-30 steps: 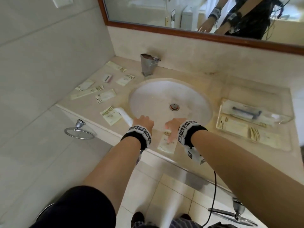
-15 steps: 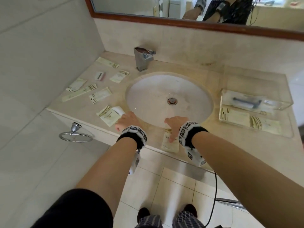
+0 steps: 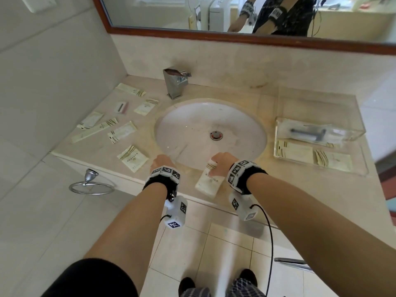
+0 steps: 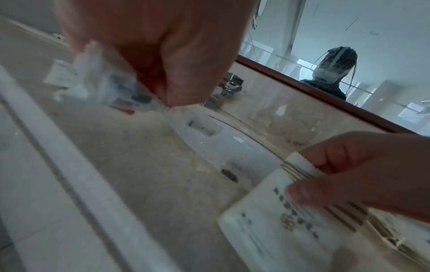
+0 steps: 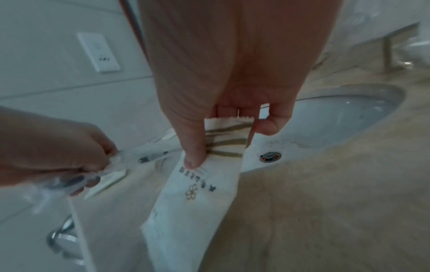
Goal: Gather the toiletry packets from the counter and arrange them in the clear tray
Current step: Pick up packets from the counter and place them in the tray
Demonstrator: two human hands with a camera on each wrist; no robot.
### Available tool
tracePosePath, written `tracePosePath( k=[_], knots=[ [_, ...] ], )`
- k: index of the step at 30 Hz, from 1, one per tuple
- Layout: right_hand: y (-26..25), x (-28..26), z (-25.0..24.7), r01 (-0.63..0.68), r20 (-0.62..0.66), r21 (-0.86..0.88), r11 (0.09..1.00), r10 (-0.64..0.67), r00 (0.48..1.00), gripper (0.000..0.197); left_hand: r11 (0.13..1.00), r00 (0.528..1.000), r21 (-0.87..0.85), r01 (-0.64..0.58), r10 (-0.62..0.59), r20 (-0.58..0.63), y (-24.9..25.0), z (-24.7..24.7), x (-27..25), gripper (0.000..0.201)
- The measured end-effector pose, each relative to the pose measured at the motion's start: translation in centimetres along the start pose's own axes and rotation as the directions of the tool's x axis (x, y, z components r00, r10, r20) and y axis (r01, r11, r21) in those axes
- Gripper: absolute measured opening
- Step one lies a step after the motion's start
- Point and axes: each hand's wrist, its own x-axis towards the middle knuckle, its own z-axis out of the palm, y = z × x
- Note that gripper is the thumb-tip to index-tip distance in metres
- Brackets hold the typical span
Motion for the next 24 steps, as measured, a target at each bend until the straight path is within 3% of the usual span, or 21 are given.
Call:
tracePosePath(
  k=[2,5,15,16,20,24],
  knots=[
    [0.3,-0.6,-1.3,-0.011,-0.046,0.093,0.996,0.016,0.999,0.04,0.994,0.997,-0.108,0.02,-0.028,-0.077,1.6,-0.9,-0.4,0.024],
    [1.6,-1.4,-3.0,-0.004,-0.122,0.194,0.981,0.028,0.992,0.019,0.99,0.994,-0.141,-0.031,0.016,-0.109,4.7,-0.7,-0.2,0.026],
    [8.7,-3.8,-6.1,-0.044,-0.26,0.47,0.882,0.186,0.947,0.022,0.945,0.96,-0.19,-0.268,0.244,-0.14,12.9,1.7,-2.8,0.021],
    [13.5,-5.7,-7.5,-0.075,-0.288,0.482,0.873,0.239,0.927,0.021,0.923,0.948,-0.23,-0.309,0.278,-0.158,17.3,3.8,-4.9,0.02],
    [16.5,-6.2,-8.1,-0.107,-0.348,0.567,0.817,0.356,0.867,0.02,0.898,0.919,-0.225,-0.377,0.334,-0.208,19.7,4.3,-5.8,0.023],
    [20.5,-7.6,-8.9,-0.168,-0.331,0.709,0.685,0.534,0.778,0.04,0.87,0.885,-0.185,-0.457,0.426,-0.188,22.9,5.5,-6.8,0.023]
  ],
)
